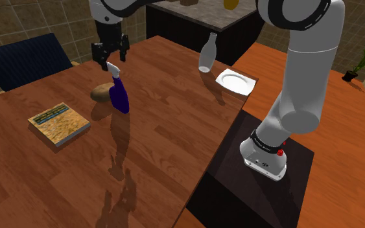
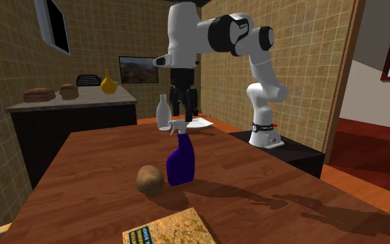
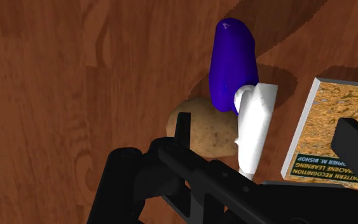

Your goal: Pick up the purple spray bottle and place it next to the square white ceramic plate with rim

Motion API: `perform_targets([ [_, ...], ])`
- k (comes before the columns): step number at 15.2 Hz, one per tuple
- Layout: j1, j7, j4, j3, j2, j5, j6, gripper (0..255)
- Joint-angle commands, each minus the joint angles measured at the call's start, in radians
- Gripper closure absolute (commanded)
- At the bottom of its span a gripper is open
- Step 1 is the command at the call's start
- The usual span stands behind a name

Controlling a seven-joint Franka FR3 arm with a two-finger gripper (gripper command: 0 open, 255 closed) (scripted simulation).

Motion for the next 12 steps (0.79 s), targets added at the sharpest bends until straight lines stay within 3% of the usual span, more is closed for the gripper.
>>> perform_targets([
  [1,0.002,0.003,-0.009,-0.001,0.011,-0.004,0.020,0],
  [5,0.002,0.007,-0.049,-0.004,0.026,-0.010,0.073,0],
  [12,0.002,0.007,-0.049,-0.004,0.026,-0.010,0.073,0],
])
